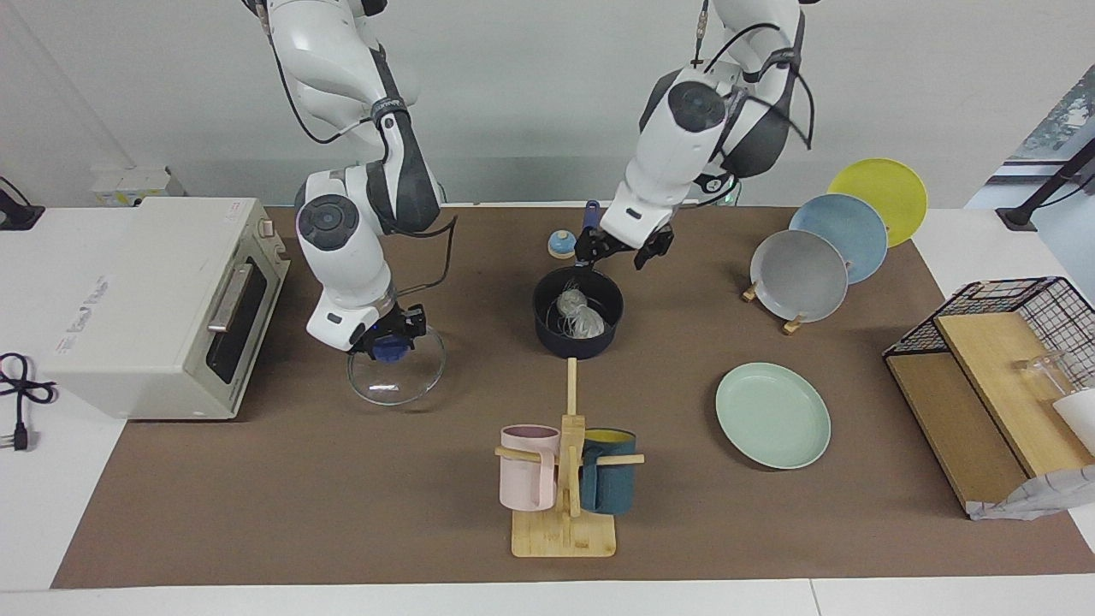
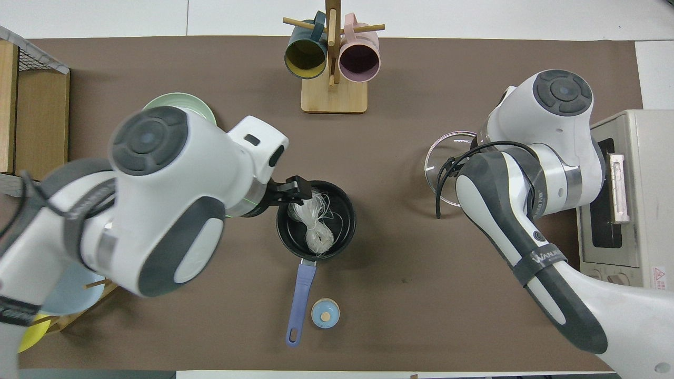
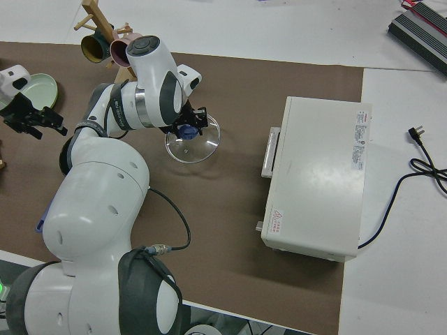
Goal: Transfer vermicelli from plate to pot
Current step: 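Release the vermicelli into the saucepan and withdraw the left gripper, then carry the glass lid over the saucepan with the right gripper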
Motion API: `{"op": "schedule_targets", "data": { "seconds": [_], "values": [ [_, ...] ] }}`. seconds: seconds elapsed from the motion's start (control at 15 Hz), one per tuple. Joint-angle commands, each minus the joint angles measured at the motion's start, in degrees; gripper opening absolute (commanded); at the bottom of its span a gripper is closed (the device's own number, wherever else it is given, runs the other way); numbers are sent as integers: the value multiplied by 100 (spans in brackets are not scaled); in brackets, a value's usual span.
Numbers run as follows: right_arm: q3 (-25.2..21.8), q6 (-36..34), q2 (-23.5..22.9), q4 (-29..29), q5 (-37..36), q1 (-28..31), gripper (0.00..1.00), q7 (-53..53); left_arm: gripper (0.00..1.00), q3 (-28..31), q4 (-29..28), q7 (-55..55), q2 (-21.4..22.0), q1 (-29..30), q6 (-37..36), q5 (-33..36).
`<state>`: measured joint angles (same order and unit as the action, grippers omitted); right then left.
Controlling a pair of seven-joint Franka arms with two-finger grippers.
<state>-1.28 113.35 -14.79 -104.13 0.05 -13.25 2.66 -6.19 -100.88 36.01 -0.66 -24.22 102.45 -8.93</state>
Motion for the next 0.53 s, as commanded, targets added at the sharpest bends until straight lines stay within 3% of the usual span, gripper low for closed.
{"op": "schedule_targets", "data": {
  "seconds": [0.0,0.2,0.47],
  "values": [
    [-4,-750,-199,874,101,-457,0,-816,100,-6,454,-460,355,557,-864,443],
    [-4,-1428,-472,1736,101,-932,0,-1644,100,-6,832,-1078,400,945,-1245,742],
    [5,-1307,-534,1843,171,-1564,0,-2688,100,82,886,-1439,391,1086,-1359,875]
  ]
}}
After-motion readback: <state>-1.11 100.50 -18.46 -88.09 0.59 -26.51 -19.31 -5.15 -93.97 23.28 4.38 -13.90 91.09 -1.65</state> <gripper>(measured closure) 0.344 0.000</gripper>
